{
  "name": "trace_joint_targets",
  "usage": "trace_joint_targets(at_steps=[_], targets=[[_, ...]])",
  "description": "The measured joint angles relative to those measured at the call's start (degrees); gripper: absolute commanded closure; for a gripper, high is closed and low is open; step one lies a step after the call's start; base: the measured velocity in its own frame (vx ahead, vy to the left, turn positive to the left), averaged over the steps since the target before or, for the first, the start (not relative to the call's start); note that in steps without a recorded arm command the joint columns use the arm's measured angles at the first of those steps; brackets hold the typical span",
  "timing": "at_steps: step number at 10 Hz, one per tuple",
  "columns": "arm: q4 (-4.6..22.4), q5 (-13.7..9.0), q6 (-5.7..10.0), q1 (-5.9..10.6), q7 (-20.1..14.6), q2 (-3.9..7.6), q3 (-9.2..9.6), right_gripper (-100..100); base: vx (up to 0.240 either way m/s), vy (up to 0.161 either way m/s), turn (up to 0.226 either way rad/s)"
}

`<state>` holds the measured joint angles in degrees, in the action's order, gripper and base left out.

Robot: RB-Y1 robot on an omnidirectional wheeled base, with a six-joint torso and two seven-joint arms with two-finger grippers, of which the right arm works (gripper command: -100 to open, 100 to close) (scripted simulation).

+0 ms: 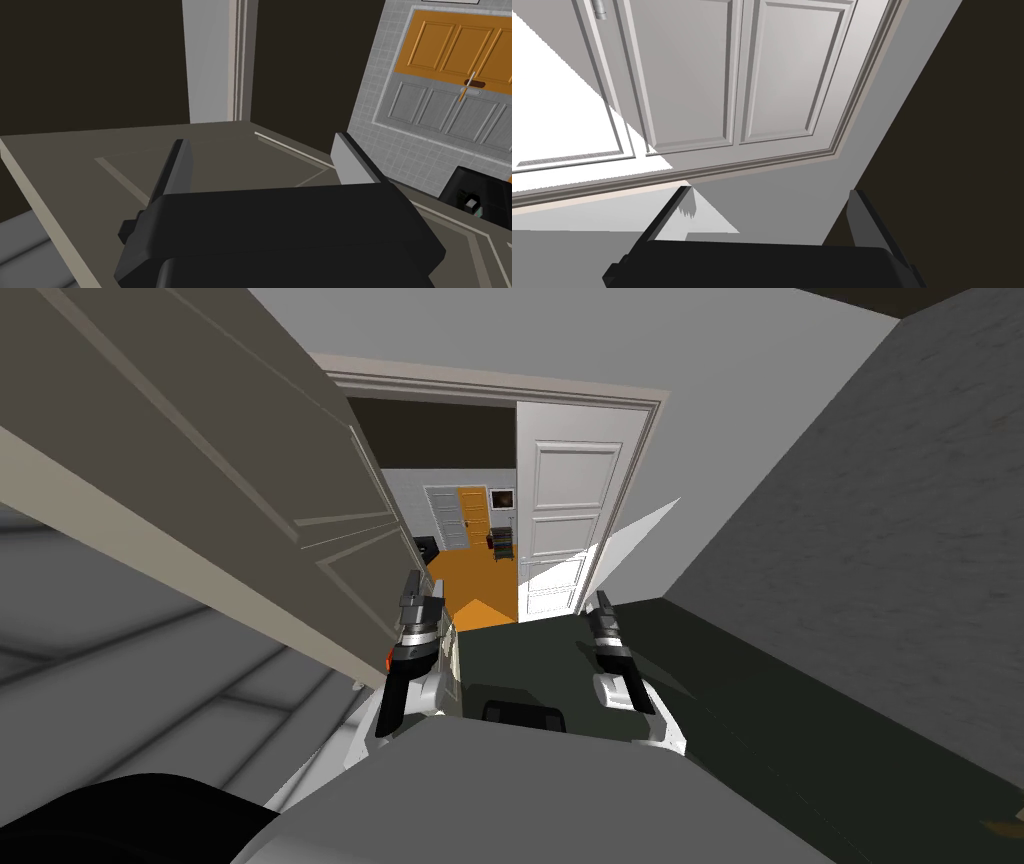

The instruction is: Pull the door open

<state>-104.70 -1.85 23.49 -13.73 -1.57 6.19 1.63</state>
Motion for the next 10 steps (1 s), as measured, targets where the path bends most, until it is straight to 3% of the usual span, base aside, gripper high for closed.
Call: trace_joint_targets(at_steps=[10], targets=[[15.6, -1.2, 0.80, 9.29, -2.6, 2.90, -0.09, -100, 0.071, 0.011, 0.066]])
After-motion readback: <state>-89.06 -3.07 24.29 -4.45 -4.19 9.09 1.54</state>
